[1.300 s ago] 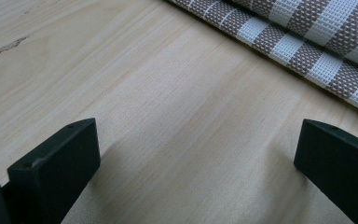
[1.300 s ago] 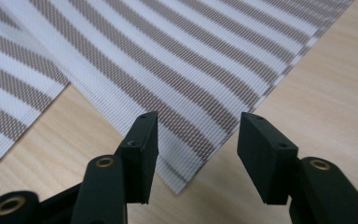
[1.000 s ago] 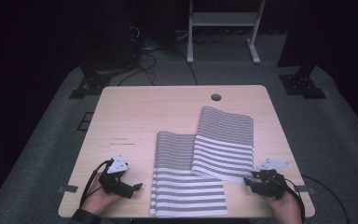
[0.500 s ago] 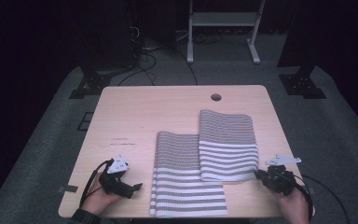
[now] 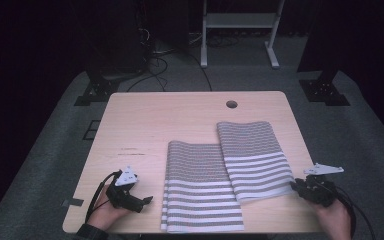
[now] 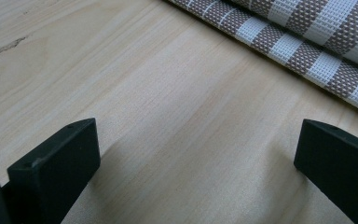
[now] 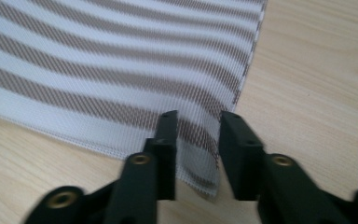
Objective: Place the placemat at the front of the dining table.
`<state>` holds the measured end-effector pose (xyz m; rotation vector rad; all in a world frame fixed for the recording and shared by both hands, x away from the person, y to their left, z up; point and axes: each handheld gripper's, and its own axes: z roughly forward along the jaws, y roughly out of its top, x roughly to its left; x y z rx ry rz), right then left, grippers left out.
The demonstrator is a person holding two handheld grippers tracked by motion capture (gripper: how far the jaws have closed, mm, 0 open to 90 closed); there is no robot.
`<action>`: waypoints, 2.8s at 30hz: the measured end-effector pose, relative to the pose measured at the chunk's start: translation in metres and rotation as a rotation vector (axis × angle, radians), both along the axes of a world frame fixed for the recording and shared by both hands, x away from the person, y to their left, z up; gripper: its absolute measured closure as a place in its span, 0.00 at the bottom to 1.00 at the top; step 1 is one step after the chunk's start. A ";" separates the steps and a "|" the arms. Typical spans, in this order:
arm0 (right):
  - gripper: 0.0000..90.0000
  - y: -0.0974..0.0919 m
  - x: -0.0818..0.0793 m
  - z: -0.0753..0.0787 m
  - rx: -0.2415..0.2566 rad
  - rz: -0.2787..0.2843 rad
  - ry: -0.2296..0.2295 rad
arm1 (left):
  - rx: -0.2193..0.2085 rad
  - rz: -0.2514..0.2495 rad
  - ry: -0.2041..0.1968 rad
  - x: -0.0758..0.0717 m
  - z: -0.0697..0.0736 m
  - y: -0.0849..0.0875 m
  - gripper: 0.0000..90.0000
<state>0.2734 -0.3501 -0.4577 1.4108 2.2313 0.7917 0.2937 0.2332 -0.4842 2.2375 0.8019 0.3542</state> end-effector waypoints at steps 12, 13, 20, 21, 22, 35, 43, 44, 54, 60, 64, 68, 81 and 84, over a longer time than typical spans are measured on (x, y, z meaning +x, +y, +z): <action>0.56 0.001 0.013 -0.010 0.089 -0.070 -0.001 | 0.000 0.000 0.000 0.000 0.000 0.000 0.00; 0.55 0.001 0.014 -0.011 0.082 -0.071 0.003 | 0.000 0.000 0.000 0.000 0.000 0.000 0.00; 0.61 0.004 0.014 -0.013 0.052 -0.072 -0.001 | 0.000 0.000 0.000 0.000 0.000 0.000 0.00; 0.62 0.004 0.014 -0.013 0.052 -0.073 -0.001 | 0.000 0.000 0.000 0.000 0.000 0.000 0.00; 0.66 0.004 0.014 -0.013 0.051 -0.074 -0.001 | 0.000 0.000 0.000 0.000 0.000 0.000 0.00; 0.96 0.009 0.015 -0.010 0.068 -0.047 0.013 | 0.000 0.000 0.000 0.000 0.000 0.000 0.00; 0.97 0.010 0.012 -0.002 0.079 -0.043 -0.018 | 0.000 0.000 0.000 0.000 0.000 0.000 0.00; 0.97 0.010 0.012 -0.001 0.079 -0.041 -0.021 | 0.000 0.000 0.000 0.000 0.000 0.000 0.00; 0.97 0.013 0.008 0.012 0.118 -0.023 -0.075 | 0.000 0.000 0.000 0.000 0.000 0.000 0.00; 0.97 0.018 0.007 0.019 0.129 -0.004 -0.107 | 0.000 0.000 0.000 0.000 0.000 0.000 0.00; 0.97 0.021 0.009 0.023 0.145 0.014 -0.121 | 0.000 -0.001 0.000 0.000 0.000 0.000 0.00; 0.97 0.026 0.013 0.027 0.151 0.035 -0.134 | 0.000 -0.001 0.000 0.000 0.000 0.000 0.00; 0.97 0.041 0.024 0.052 0.168 0.088 -0.224 | 0.001 -0.002 -0.001 0.000 0.000 0.000 0.00; 0.97 0.046 0.026 0.056 0.181 0.103 -0.236 | 0.002 -0.002 0.001 0.000 0.000 0.000 0.00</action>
